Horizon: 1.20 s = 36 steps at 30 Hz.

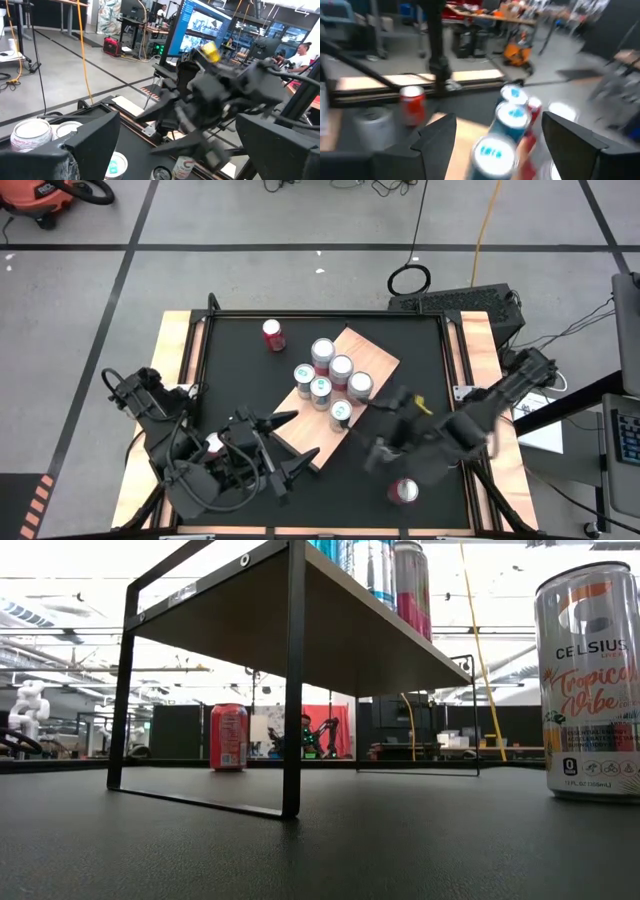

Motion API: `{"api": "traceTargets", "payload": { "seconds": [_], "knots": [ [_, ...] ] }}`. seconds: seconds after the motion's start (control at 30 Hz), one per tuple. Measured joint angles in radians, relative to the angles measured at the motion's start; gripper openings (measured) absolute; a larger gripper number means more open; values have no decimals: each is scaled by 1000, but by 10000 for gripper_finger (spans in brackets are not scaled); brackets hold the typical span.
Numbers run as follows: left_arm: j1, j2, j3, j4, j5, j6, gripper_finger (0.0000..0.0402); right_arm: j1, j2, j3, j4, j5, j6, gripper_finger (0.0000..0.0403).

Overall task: Place canned beverage on shelf
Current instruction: Put the blue soda can on the shelf aligned with the blue soda can

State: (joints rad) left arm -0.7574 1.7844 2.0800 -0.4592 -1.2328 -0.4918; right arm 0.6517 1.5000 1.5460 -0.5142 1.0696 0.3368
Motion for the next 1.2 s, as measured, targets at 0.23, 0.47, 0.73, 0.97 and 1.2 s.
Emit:
{"api": "traceTargets", "payload": {
  "seconds": [0.23,0.47,0.73,0.97,1.2],
  "knots": [
    [-11,0,0,-4,-19,0,393,164,19,4,-380,-38,542,266],
    [-10,0,0,-8,-20,0,393,142,106,3,-409,-161,614,211],
    [-10,0,0,-18,-21,-1,393,73,156,3,-324,-237,490,102],
    [-11,0,0,-28,-21,-26,393,20,157,-4,-352,-238,423,7],
    [-13,0,0,-29,-21,-26,393,78,89,-128,-259,-307,508,1]
  ]
}}
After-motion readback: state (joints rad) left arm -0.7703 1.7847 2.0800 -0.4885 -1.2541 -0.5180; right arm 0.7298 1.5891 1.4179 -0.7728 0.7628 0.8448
